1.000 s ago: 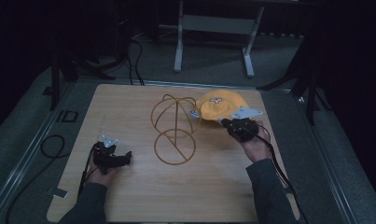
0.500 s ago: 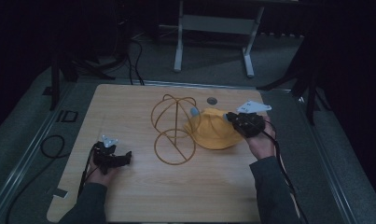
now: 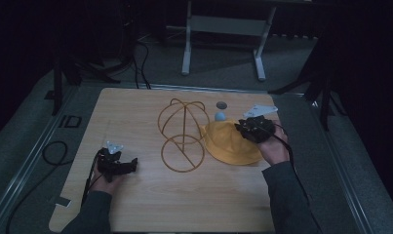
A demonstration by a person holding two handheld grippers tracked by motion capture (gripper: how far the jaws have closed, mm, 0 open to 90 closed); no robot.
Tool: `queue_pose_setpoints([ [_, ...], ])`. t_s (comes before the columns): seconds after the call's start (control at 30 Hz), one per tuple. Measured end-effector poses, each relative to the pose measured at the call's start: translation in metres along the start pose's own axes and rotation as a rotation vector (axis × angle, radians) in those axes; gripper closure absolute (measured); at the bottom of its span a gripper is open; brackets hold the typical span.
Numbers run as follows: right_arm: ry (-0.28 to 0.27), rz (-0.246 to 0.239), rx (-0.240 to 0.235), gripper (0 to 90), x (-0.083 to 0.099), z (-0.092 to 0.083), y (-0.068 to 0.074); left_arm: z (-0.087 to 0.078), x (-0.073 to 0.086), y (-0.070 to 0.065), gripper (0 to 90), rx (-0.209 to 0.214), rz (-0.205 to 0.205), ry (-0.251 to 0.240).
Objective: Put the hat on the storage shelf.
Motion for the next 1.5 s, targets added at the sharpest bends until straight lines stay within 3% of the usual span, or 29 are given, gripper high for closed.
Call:
queue_pose_setpoints([
  [0.73,0.159,-0.082,-0.003,68.5,-0.009,0.019,-0.010,0.000,0.000,0.000,11.5,0.000,0.003,0.002],
  [1.17,0.188,-0.091,-0.008,67.9,-0.015,0.033,-0.010,0.000,0.000,0.000,11.5,0.001,0.001,0.001],
  [1.5,0.272,-0.100,-0.011,68.1,-0.004,0.043,-0.011,0.000,0.000,0.000,11.5,0.000,0.002,0.001],
])
Point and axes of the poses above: each handheld gripper's, and its own axes: z roughly forward along the jaws, x roughly out of its underside, y roughly to its left, the point moved 7 cm from there along z, roughly forward along the jaws, and after that the axes turned 8 degrees about z, right-handed, at the moved point
